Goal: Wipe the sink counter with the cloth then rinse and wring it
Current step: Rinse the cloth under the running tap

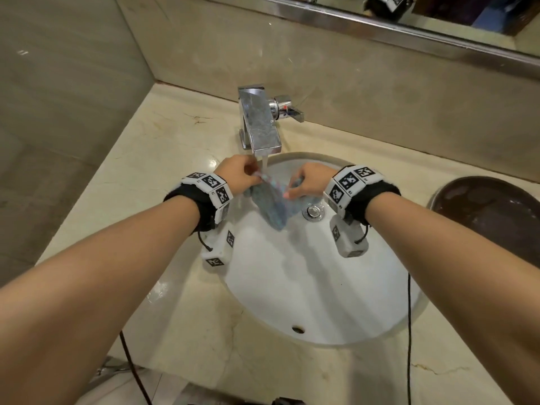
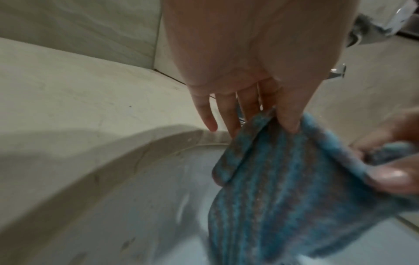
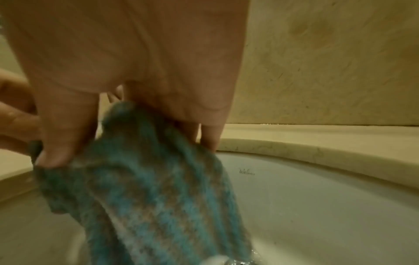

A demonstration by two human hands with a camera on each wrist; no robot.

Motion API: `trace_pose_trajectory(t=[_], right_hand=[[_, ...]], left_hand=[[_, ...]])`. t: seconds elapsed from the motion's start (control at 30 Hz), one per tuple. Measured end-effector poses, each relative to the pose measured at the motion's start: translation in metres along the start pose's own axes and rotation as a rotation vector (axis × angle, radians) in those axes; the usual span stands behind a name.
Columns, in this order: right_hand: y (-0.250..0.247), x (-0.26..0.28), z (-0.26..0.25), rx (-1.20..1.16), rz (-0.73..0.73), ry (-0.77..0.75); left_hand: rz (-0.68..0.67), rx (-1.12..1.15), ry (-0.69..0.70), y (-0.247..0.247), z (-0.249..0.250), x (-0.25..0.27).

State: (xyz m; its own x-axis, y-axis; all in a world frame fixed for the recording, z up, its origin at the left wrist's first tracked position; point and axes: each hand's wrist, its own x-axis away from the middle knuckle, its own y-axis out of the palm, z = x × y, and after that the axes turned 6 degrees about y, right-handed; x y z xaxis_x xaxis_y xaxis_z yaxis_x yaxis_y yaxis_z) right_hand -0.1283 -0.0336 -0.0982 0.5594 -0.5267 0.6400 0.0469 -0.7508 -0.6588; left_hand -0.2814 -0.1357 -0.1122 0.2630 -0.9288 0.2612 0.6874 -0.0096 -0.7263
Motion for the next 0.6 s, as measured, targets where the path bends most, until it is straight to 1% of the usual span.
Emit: trace_pose_trajectory(t=[0.07,0.13,0.2,0.27,0.33,0.37,0.47,0.6], right_hand=[[0.003,-0.003,-0.003,0.034,-0.008,0.037],[0.003,-0.007,-0.006,0.034,0.04,0.039],[0.002,-0.009,-0.012,-0.019,0.09,-0.022],[0.001,-0.01,-0.021,-0.104,0.068,-0.093],[0.003,-0.009,-0.027,-0.101,0.045,-0.136],[0.006,-0.01,-0.028,-0.084,0.055,-0.144],[0.011,-0.012,-0.028,-0.137,0.098,-0.11],[0.01,-0.011,-0.027,-0.339,0.103,-0.048]], left_hand=[[0.004,0.062,0.018,0.0,0.007,-0.001],[0.023,0.119,0.026,0.001,0.013,-0.001],[0.036,0.18,0.042,0.003,0.017,-0.002],[0.047,0.259,0.049,0.004,0.018,-0.003],[0.046,0.327,0.047,0.004,0.017,-0.005],[0.041,0.349,0.042,0.004,0.016,-0.006],[0.031,0.344,0.02,0.001,0.012,-0.005],[0.016,0.339,-0.027,-0.002,0.007,-0.004]])
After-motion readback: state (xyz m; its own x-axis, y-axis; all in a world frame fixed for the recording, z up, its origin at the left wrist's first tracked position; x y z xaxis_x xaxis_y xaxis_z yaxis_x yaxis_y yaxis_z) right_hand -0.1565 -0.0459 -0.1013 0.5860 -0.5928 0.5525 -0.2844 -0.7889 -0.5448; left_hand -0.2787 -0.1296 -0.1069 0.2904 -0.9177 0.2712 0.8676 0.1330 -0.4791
